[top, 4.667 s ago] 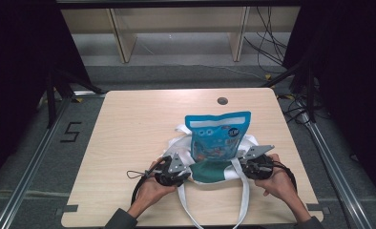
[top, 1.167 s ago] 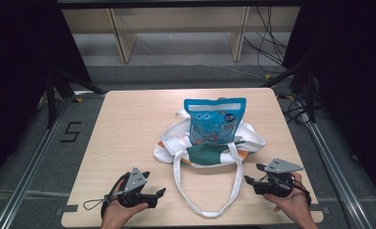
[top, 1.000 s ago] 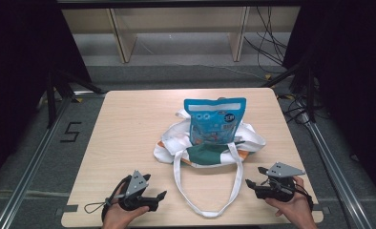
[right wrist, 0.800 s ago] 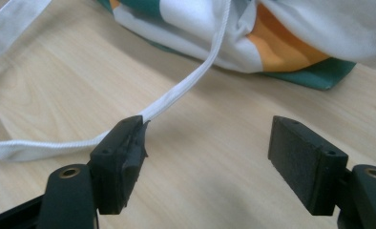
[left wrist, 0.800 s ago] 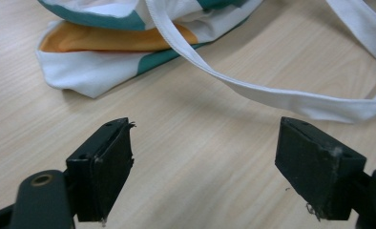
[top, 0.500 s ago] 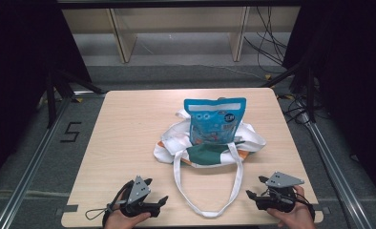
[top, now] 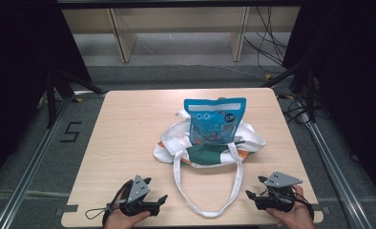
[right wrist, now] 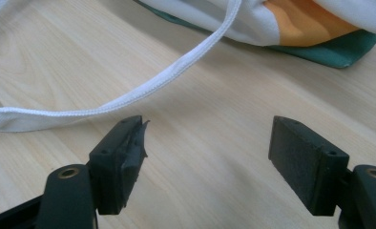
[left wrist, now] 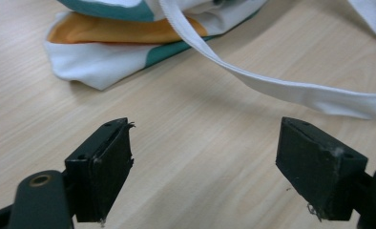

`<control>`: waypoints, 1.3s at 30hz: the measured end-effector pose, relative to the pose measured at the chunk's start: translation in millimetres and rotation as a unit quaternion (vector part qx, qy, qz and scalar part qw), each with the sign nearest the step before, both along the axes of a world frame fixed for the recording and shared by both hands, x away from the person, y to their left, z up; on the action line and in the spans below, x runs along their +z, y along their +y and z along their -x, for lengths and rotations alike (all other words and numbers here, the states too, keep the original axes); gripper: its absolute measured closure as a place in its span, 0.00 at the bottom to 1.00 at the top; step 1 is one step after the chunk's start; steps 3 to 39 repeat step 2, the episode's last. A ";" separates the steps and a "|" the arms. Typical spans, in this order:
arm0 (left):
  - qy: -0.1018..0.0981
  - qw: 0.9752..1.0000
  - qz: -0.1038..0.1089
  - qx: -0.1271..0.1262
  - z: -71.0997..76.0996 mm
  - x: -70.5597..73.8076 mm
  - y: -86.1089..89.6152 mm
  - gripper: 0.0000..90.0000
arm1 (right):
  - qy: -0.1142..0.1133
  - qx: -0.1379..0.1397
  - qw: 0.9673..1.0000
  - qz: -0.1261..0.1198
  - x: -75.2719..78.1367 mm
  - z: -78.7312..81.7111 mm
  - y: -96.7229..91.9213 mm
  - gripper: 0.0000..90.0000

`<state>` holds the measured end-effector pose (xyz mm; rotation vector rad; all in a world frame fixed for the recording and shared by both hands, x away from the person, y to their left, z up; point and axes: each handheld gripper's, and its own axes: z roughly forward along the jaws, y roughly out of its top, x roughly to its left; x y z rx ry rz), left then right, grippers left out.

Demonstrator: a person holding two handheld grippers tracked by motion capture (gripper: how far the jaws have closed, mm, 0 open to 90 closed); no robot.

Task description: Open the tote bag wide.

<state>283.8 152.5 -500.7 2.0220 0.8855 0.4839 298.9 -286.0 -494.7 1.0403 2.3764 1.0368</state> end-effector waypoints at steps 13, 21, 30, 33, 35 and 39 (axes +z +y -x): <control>-0.015 1.000 -0.002 0.013 -3.5 2.6 5.4 0.21 | -0.007 -0.002 1.000 0.004 0.1 -0.4 -0.8 0.32; -0.015 1.000 -0.002 0.013 -3.5 2.6 5.4 0.21 | -0.007 -0.002 1.000 0.004 0.1 -0.4 -0.8 0.32; -0.015 1.000 -0.002 0.013 -3.5 2.6 5.4 0.21 | -0.007 -0.002 1.000 0.004 0.1 -0.4 -0.8 0.32; -0.015 1.000 -0.002 0.013 -3.5 2.6 5.4 0.21 | -0.007 -0.002 1.000 0.004 0.1 -0.4 -0.8 0.32; -0.015 1.000 -0.002 0.013 -3.5 2.6 5.4 0.21 | -0.007 -0.002 1.000 0.004 0.1 -0.4 -0.8 0.32; -0.015 1.000 -0.002 0.013 -3.5 2.6 5.4 0.21 | -0.007 -0.002 1.000 0.004 0.1 -0.4 -0.8 0.32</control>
